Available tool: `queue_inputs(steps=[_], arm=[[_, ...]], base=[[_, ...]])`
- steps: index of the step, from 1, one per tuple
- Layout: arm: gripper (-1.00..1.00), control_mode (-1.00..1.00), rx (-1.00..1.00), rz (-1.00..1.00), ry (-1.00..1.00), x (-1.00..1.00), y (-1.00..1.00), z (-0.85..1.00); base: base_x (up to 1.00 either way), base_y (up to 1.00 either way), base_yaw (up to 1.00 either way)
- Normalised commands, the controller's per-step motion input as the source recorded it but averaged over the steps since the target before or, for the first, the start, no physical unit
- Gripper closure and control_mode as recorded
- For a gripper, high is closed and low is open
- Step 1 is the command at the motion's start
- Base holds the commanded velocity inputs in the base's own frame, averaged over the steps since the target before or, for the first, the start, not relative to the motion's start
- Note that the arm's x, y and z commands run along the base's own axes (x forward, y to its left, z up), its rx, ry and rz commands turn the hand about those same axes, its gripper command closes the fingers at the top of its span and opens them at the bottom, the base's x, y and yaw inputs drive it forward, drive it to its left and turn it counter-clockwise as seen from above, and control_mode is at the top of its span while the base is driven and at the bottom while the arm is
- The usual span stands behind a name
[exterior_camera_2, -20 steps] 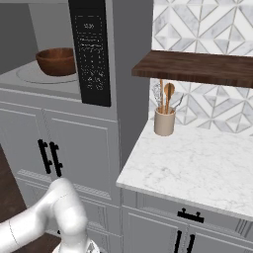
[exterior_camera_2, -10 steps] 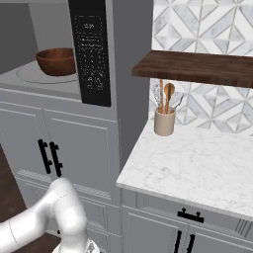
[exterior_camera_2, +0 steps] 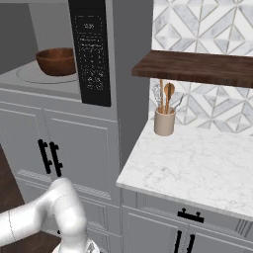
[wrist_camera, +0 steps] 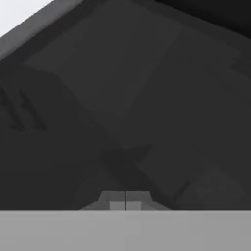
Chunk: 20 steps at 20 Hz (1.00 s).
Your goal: Open the microwave, place the bowl with waffle inside the microwave, then close the microwave door and turn it on.
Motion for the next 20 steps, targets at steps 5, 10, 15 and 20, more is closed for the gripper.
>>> queue_inputs(steps=[5,10,15,20], arm=[[1.00,-1.00,0.23,0.08,0.34,0.11,-1.00,0.64],[1.00,-1.00,0.13,0.12,0.40,0.40,-1.00,0.41],[1.00,-1.00,0.20,0.10,0.29,0.86,-1.00,0.12],[1.00,-1.00,0.34,0.10,0.12,1.00,-1.00,0.01]], base=[[0.00,0.00,0.00],[0.00,0.00,0.00],[0.00,0.00,0.00],[0.00,0.00,0.00]])
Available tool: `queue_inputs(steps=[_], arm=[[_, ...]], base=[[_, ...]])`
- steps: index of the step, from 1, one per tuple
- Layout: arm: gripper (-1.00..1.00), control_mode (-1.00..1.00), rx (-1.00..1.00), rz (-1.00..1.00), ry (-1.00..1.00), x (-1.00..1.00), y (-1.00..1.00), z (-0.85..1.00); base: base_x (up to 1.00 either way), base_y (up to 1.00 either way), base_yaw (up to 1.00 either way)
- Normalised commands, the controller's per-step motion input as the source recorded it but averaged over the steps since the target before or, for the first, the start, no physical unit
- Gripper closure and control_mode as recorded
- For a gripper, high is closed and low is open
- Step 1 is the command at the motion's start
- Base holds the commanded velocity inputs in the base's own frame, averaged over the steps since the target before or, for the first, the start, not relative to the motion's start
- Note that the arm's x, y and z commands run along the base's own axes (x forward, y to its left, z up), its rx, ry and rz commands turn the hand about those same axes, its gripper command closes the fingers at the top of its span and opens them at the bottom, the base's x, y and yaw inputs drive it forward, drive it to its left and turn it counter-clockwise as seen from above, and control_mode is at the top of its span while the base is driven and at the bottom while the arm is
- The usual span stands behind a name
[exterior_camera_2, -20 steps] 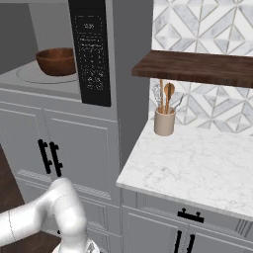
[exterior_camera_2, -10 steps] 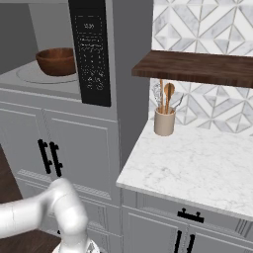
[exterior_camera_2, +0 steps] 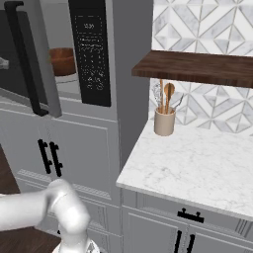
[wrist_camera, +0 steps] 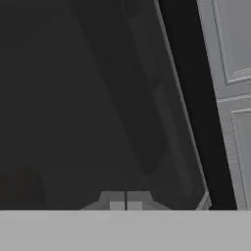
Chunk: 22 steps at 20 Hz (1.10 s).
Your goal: Open the microwave, place the bowl with waffle inside the microwave, then close the microwave door and turn it on.
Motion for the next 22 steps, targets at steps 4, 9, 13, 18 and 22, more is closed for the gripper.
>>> queue_inputs(steps=[4,9,13,18,22], arm=[[1.00,-1.00,0.40,0.16,0.02,1.00,-0.99,0.00],[1.00,-1.00,0.36,0.29,-0.04,1.00,-0.56,-0.12],[1.00,-1.00,0.25,0.31,-0.07,1.00,-0.24,-0.34],[1.00,-1.00,0.09,0.32,-0.13,1.00,-0.01,-0.72],[1.00,-1.00,0.00,0.27,-0.68,0.05,0.00,-1.00]], base=[[0.00,0.00,0.00],[0.00,0.00,0.00],[0.00,0.00,0.00],[0.00,0.00,0.00],[0.00,0.00,0.00]])
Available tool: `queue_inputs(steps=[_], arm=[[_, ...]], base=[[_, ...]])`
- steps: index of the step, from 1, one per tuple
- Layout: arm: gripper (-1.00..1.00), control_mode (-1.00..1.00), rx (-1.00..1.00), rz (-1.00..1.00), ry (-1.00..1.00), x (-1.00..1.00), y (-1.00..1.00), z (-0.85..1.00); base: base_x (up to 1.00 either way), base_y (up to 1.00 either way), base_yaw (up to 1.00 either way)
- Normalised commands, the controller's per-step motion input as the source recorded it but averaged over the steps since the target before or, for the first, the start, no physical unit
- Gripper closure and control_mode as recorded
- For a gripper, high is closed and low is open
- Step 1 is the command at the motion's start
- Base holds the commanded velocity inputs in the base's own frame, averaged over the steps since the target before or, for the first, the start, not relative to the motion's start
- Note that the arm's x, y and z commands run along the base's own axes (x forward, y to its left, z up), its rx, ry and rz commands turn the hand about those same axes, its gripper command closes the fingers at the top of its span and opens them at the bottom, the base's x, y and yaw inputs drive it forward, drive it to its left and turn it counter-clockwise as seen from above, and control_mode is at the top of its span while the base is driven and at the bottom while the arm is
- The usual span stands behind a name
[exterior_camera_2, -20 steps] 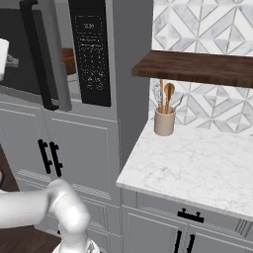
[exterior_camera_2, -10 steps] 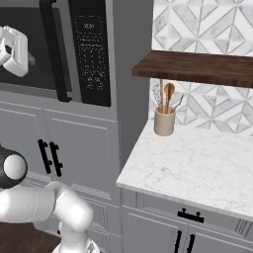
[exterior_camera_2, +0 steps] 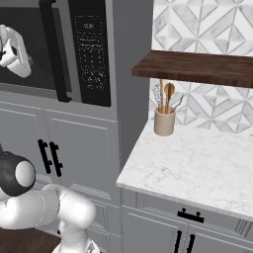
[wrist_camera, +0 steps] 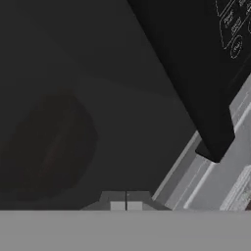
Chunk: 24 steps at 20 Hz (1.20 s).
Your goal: Open the microwave, place the bowl with waffle inside the microwave, then close the microwave door and turn it on.
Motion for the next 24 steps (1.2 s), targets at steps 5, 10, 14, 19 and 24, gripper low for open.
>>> queue_inputs(steps=[5,10,14,19,24], arm=[[1.00,-1.00,0.00,0.23,-0.89,-0.90,0.00,-1.00],[1.00,-1.00,0.00,0.19,-0.54,-1.00,-0.39,-0.52],[1.00,-1.00,0.04,0.08,-0.32,-1.00,-0.90,-0.05],[1.00,-1.00,0.08,0.03,0.09,-0.68,-0.80,0.15],[1.00,-1.00,0.06,0.03,0.21,-0.69,-0.84,0.28]], base=[[0.00,0.00,0.00],[0.00,0.00,0.00],[0.00,0.00,0.00],[0.00,0.00,0.00],[0.00,0.00,0.00]])
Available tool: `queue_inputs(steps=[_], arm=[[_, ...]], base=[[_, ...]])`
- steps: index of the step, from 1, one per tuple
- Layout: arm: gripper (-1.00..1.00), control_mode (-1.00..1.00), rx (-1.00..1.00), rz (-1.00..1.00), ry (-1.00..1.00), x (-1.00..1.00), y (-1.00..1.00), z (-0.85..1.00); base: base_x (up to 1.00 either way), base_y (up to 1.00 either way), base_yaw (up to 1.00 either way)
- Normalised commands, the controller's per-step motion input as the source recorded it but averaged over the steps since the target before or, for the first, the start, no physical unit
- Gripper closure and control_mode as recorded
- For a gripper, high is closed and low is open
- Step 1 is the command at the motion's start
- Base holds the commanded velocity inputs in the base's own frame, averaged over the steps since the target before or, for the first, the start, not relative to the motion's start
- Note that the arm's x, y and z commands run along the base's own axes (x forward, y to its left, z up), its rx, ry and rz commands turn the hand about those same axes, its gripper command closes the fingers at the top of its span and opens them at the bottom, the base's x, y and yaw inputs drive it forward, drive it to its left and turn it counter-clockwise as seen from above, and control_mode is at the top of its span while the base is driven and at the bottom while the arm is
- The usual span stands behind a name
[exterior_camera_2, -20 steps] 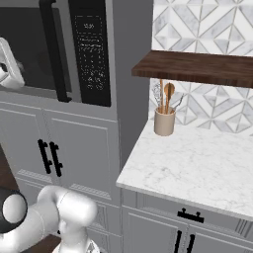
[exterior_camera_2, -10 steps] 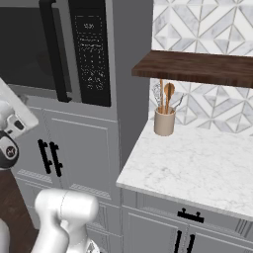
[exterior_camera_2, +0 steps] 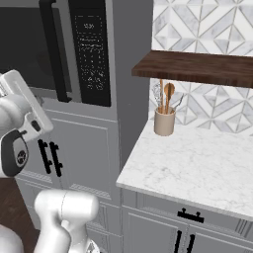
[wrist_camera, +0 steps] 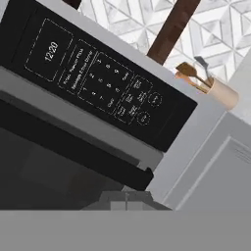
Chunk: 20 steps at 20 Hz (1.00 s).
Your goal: Open the microwave, place the bowl with waffle inside the microwave, then close the microwave door and turn it on.
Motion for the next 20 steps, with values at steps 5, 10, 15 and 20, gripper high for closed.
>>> queue_inputs(steps=[5,10,15,20], arm=[[1.00,-1.00,0.09,0.11,0.09,-0.71,-0.84,0.01],[1.00,-1.00,0.03,0.24,0.16,-0.10,-0.56,0.00],[1.00,-1.00,0.07,0.08,0.06,0.28,-0.03,-0.09],[1.00,-1.00,0.20,0.00,-0.03,0.22,0.00,-0.02]], base=[[0.00,0.00,0.00],[0.00,0.00,0.00],[0.00,0.00,0.00],[0.00,0.00,0.00]])
